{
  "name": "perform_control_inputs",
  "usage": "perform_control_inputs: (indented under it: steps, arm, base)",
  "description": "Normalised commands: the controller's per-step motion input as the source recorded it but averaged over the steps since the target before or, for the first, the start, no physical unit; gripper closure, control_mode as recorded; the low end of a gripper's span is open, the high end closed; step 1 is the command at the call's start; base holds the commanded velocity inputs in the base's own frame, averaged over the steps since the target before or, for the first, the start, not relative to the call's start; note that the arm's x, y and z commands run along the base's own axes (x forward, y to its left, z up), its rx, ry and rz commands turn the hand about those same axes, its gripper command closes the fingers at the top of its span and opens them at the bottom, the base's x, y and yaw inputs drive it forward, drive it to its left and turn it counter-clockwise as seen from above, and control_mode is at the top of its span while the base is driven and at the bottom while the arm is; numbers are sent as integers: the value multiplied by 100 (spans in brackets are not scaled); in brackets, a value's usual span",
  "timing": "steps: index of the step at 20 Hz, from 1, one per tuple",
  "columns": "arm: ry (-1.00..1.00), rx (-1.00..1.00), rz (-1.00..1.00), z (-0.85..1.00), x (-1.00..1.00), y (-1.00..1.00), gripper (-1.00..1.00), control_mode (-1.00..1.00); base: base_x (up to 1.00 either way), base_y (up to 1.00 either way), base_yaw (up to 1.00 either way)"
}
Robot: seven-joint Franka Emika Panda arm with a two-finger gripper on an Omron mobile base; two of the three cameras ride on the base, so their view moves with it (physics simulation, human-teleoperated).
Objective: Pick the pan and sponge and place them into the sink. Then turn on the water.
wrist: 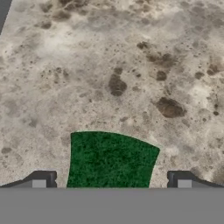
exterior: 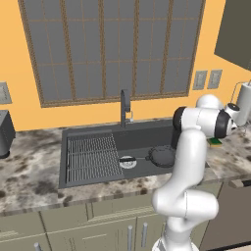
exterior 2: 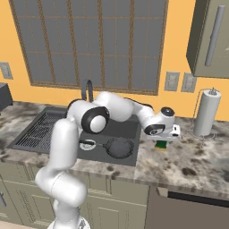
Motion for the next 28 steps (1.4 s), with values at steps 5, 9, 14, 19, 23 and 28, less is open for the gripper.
perform_control_inputs:
  steps: [5,9,14,19,23,28]
  arm:
    - [0,0,0,-35,4,-2,-100,-100]
    - [0,0,0,-47,3,0,-100,-100]
    - [0,0,0,-13,19,0,100,-100]
    - [0,-3,0,1,4,20,100,-100]
    - [0,-12,0,8,0,73,100,-100]
    - [0,-12,0,15,0,83,100,-100]
  base:
    - [0,0,0]
    - [0,0,0]
    - [0,0,0]
    - [0,0,0]
    - [0,0,0]
    - [0,0,0]
